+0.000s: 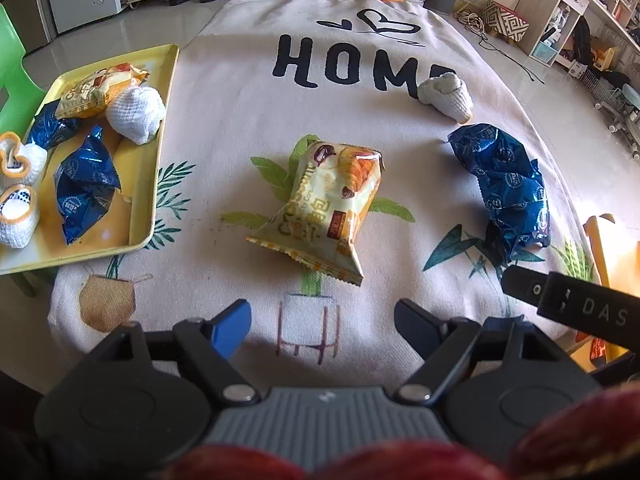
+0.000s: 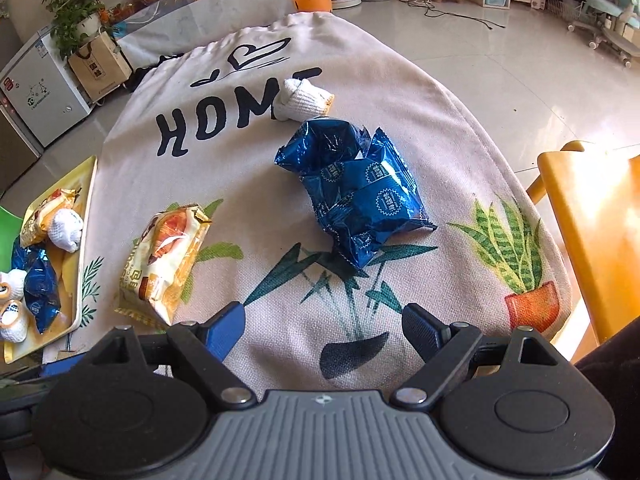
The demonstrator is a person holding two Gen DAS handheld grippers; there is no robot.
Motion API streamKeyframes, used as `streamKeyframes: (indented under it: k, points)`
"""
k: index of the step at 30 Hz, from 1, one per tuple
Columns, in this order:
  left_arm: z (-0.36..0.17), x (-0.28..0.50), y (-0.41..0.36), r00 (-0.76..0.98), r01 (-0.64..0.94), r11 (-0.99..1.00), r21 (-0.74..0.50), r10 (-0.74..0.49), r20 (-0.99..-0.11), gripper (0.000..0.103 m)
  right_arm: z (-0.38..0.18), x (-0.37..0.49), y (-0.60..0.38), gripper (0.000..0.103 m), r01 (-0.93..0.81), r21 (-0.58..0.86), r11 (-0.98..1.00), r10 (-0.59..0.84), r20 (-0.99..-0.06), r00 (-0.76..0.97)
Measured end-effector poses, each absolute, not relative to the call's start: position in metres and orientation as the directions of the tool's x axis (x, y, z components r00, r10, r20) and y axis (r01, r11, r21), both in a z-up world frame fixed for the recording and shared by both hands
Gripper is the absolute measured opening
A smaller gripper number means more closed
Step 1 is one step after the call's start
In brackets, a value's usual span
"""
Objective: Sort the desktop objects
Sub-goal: 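Withdraw both open tools from the tray back over the mat, then move the left tool toward a croissant packet while the right approaches a blue foil packet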
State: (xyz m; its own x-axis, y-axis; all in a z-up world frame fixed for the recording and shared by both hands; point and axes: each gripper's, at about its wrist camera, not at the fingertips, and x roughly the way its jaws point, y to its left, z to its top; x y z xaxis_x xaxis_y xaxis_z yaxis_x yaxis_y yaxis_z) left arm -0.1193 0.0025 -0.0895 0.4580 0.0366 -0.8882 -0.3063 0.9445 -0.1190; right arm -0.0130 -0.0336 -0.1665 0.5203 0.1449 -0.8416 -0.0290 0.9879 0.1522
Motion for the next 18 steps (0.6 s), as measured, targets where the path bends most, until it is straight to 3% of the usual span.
streamKeyframes:
  k: [18]
  points:
    - [-0.077, -0.119, -0.014, 0.437, -0.378, 0.921, -0.096, 0.086, -0.895, 0.082, -0.157, -0.009, -0.047, 0.086, 0.015, 0.222, 0.975, 0.181, -0.829, 0.53]
